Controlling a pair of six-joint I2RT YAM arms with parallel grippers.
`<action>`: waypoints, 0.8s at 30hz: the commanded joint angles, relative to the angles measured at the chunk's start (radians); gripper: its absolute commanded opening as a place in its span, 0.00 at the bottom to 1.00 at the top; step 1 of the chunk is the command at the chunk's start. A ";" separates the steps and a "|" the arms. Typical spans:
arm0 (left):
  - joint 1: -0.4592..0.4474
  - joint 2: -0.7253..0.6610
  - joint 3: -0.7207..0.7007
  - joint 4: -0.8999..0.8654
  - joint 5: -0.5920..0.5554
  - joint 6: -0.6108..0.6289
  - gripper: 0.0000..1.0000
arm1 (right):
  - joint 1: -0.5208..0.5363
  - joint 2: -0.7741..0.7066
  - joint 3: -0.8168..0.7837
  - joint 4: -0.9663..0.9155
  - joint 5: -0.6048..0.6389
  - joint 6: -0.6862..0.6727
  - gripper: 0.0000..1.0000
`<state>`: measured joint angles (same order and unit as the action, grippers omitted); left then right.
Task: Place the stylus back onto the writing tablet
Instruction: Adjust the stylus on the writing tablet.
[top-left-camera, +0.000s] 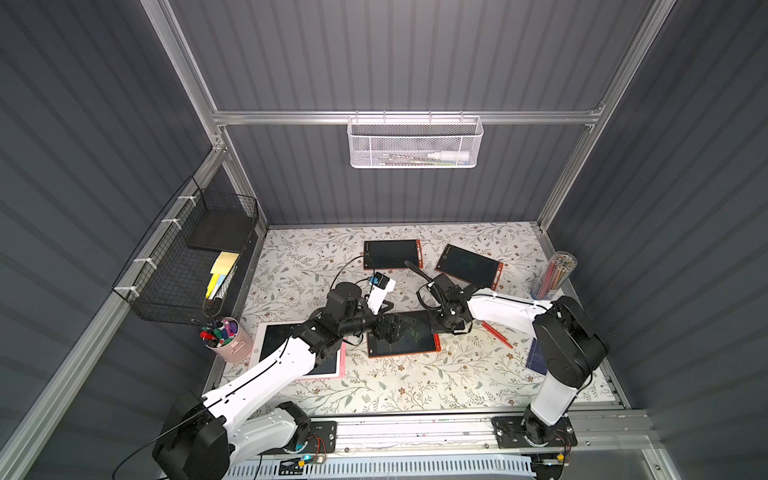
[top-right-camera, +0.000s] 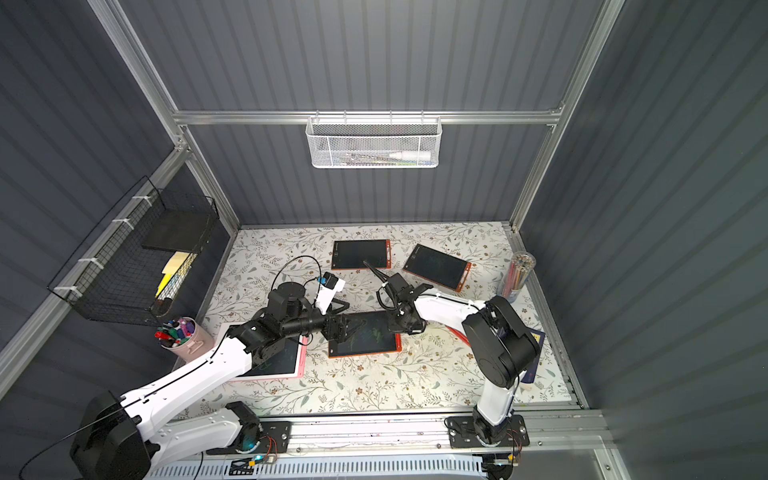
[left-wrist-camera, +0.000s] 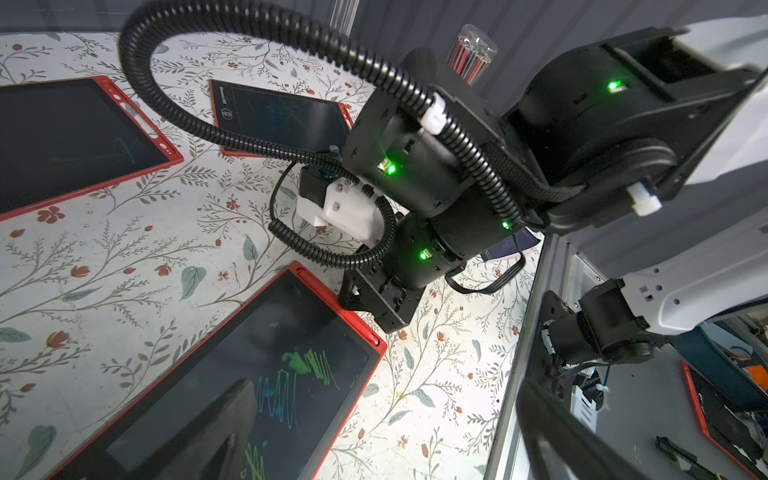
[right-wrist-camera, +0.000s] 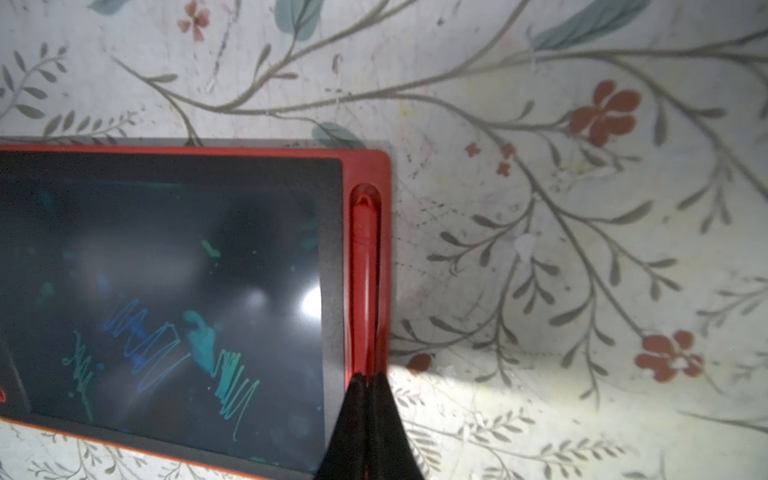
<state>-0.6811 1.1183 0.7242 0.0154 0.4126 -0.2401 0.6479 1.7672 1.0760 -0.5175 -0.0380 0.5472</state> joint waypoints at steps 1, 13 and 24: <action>-0.001 -0.011 -0.009 -0.003 0.011 0.015 0.99 | 0.000 0.028 0.021 -0.019 0.017 -0.016 0.06; -0.001 -0.008 -0.010 -0.002 0.012 0.015 0.99 | 0.013 0.068 0.049 -0.079 0.080 -0.042 0.03; -0.001 -0.017 -0.004 -0.002 0.004 0.013 0.99 | 0.038 0.047 0.062 -0.070 0.059 -0.019 0.06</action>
<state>-0.6811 1.1183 0.7242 0.0154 0.4126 -0.2401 0.6888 1.8351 1.1557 -0.5900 0.0628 0.5125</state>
